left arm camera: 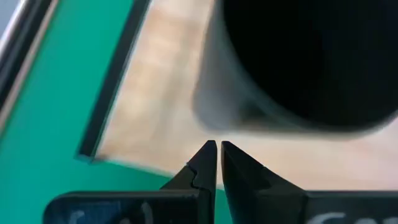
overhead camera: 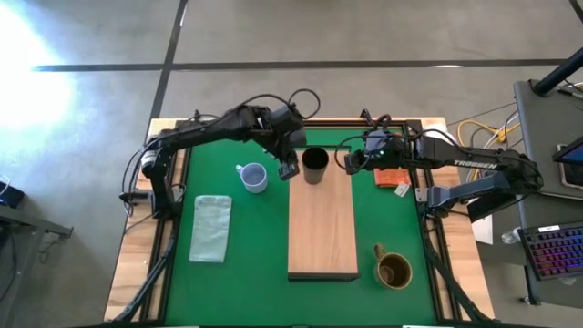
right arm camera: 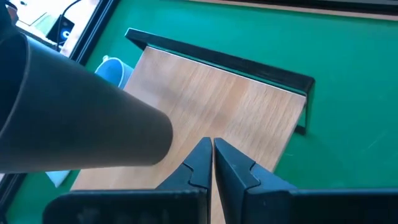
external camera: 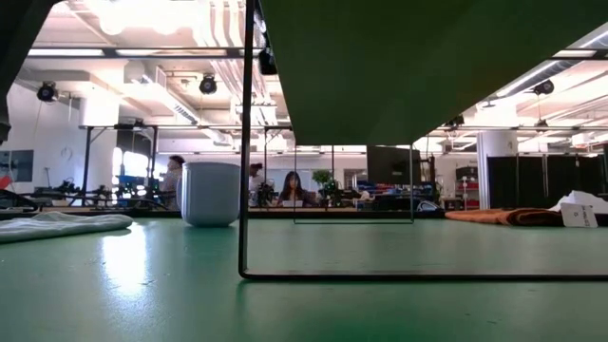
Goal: Stack small to large cups/mugs on shelf
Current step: Put the black cup on the shelf, then put the green cup on the shelf aligned with the black cup
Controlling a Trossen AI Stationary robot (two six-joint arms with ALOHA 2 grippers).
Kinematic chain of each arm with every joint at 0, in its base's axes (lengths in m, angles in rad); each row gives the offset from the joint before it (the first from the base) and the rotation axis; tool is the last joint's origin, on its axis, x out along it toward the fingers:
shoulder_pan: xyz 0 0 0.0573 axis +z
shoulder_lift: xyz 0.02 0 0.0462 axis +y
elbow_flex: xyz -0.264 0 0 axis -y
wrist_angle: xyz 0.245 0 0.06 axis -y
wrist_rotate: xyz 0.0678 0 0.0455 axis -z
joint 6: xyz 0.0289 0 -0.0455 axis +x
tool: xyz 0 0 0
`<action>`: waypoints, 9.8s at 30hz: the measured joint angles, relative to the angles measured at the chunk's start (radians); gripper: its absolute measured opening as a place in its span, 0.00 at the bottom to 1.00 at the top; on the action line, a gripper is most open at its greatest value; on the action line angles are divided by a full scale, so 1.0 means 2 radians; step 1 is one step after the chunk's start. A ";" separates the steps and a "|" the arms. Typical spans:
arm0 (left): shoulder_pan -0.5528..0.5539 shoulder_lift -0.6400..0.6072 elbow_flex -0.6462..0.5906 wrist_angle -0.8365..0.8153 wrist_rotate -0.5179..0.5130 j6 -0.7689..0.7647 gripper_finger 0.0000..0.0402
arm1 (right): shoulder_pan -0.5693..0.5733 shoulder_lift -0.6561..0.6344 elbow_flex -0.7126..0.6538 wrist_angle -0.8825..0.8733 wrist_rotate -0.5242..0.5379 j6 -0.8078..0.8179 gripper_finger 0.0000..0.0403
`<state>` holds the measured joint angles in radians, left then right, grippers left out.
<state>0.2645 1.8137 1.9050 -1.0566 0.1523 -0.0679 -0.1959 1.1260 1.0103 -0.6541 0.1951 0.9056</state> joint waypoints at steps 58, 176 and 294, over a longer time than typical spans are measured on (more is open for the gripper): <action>0.008 -0.225 -0.246 0.087 -0.054 -0.030 0.02 | 0.315 -0.106 0.036 -0.415 -0.114 0.250 0.08; 0.057 -0.361 -0.433 0.345 -0.034 -0.182 0.02 | 0.686 0.171 0.236 -0.389 -0.029 -0.127 0.45; 0.046 -0.352 -0.449 0.341 -0.013 -0.181 0.02 | 0.250 0.256 0.489 -0.386 -0.047 -0.100 0.07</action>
<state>0.3556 1.1107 1.0070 -0.3750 0.1261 -0.4299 0.3035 1.6377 1.9887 -1.4263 0.1012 0.7060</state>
